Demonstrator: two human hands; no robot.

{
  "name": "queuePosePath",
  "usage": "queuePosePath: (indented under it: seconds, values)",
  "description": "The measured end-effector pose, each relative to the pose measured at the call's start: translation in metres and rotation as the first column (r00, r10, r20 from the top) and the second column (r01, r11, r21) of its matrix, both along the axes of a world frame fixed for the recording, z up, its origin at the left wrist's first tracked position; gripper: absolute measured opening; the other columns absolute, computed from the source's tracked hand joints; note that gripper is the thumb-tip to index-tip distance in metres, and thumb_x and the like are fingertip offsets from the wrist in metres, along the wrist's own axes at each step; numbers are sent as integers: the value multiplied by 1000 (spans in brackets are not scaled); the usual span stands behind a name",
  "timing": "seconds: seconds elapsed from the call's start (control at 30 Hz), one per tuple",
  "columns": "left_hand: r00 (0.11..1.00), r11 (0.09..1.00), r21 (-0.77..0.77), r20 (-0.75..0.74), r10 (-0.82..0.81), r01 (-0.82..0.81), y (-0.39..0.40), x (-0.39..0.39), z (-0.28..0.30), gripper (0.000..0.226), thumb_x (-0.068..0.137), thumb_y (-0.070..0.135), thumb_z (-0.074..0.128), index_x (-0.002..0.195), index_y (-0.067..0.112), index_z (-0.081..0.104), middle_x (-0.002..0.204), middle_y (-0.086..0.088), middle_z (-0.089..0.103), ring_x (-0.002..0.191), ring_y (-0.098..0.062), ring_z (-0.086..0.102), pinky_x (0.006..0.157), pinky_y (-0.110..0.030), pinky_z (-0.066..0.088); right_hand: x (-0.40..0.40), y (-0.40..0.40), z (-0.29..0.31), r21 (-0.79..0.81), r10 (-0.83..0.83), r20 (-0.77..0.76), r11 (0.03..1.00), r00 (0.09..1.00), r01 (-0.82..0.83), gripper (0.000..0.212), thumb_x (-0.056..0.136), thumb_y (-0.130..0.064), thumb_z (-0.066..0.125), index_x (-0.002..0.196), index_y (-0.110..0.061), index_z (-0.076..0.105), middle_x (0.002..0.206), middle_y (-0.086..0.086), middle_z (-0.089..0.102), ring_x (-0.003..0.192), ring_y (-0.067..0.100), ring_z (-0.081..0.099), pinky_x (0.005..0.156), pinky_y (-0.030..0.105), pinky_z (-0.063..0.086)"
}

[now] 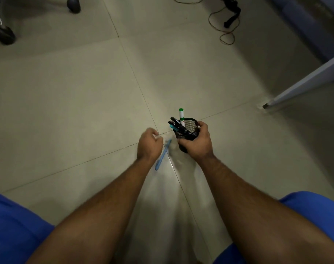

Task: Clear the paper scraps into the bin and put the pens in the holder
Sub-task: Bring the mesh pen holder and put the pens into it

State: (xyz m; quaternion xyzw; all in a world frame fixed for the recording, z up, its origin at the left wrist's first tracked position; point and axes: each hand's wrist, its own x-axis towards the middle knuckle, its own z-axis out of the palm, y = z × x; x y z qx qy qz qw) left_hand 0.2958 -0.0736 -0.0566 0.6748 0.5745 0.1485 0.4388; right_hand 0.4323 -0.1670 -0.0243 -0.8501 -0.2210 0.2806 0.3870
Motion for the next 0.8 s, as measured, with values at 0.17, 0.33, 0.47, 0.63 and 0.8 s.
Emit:
queuePosePath:
  seconds: [0.17,0.33,0.47,0.63,0.8]
  values:
    - [767,904,-153,-485,-420,398,-33,-12,-42,33,82,35,65,107,15,54,106,-9,58,91,-27,58,70,-35,50,-2,-4,-9,-28,30,12,999,999,-29,89,58,-28,86,134,-23,41,125,4,58,104,18,64,80,21,53]
    - [838,961,-73,-475,-268,266,-25,-7,-32,24,84,31,61,100,13,63,102,-10,64,91,-30,61,67,-33,47,-6,-10,-7,-61,52,26,997,998,-51,87,58,-26,85,134,-21,43,125,4,59,103,17,64,89,30,56]
    - [957,997,-8,-278,-80,81,-4,-8,-3,17,77,33,63,86,19,61,83,-1,66,75,-26,59,61,-28,43,-2,-10,1,-113,-18,81,993,997,27,85,60,-28,85,134,-20,43,124,6,54,109,23,60,95,33,51]
    - [982,997,44,181,53,-62,24,-6,28,6,74,23,60,73,21,65,67,5,61,60,-10,54,60,-23,43,3,-4,4,-150,-67,117,985,991,84,83,62,-27,84,133,-18,43,124,9,54,111,30,58,94,34,48]
    - [952,935,211,53,-300,283,30,5,50,14,74,21,62,84,20,71,80,4,55,71,-14,53,62,-23,40,-11,6,7,-128,-1,156,992,988,21,85,59,-30,84,133,-19,44,125,9,56,112,31,59,95,40,51]
